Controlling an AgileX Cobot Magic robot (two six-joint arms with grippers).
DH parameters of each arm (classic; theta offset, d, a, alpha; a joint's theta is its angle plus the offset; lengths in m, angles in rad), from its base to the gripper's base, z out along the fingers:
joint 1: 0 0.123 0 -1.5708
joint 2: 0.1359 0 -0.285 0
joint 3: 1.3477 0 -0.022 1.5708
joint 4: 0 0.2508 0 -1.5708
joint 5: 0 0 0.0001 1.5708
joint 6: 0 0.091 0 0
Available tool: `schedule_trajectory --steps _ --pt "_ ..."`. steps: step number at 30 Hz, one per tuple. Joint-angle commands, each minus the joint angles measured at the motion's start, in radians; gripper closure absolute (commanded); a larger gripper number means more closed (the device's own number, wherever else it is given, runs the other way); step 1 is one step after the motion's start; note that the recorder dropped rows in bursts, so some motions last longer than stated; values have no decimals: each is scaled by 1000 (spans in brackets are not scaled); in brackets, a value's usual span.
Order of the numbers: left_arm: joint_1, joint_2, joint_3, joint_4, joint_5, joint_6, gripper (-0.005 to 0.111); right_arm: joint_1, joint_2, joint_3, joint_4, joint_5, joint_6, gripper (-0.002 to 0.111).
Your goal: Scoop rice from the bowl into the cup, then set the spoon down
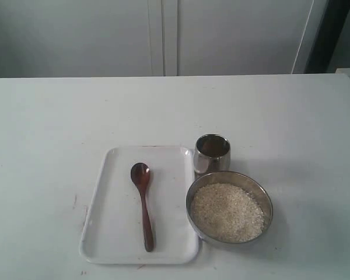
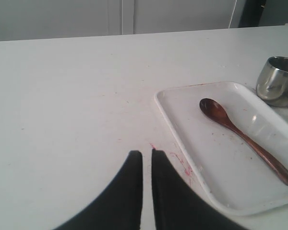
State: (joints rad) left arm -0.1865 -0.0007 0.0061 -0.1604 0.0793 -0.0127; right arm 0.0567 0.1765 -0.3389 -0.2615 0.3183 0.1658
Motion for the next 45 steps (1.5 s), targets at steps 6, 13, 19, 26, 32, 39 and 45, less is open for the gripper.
schedule_trajectory --steps 6,13,19,26,32,39,45 --pt "-1 1 -6 -10 -3 -6 92 -133 -34 240 2 -193 -5 108" --pt "-1 1 -6 -10 -3 -6 92 -193 -34 321 7 -268 21 108" --pt "-1 1 -6 -10 -3 -6 92 -198 -34 339 1 -220 19 108" --pt "-1 1 -6 -10 -3 -6 92 -198 -34 339 4 -99 66 108" --pt "-1 1 -6 -10 -3 -6 92 -198 -38 339 4 -29 251 108" --pt "-1 1 -6 -10 -3 -6 92 -198 -114 339 2 -27 257 108" --pt "-1 1 -6 -10 -3 -6 92 -198 -150 339 -23 9 220 108"
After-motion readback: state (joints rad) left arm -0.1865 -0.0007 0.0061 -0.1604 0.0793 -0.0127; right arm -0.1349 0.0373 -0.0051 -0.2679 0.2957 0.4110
